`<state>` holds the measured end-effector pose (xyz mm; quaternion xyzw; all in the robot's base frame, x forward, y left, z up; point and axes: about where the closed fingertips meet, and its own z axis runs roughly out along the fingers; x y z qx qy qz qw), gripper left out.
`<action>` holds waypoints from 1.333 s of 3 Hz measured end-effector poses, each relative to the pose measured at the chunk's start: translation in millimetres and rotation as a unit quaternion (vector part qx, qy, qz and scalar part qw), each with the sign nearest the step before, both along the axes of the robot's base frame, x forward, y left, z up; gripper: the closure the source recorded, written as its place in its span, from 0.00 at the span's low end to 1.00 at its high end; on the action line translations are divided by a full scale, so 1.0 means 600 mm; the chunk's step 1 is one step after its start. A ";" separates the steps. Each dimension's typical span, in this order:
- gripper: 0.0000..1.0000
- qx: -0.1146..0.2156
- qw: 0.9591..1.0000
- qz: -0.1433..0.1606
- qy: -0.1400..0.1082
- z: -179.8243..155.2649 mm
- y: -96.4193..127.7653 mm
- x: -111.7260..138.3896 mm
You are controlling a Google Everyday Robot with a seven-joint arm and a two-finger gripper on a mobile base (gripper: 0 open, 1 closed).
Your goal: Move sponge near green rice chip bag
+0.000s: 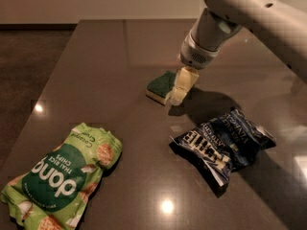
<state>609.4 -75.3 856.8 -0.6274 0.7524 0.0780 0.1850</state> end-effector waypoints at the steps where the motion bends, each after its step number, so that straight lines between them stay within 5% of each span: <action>1: 0.15 0.000 1.000 0.014 0.008 -0.016 0.018 0.003; 4: 0.84 0.020 0.999 0.042 0.011 0.008 0.049 -0.018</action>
Offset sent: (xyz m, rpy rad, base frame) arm 0.0003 0.0204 -0.0147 0.0102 0.0391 0.0606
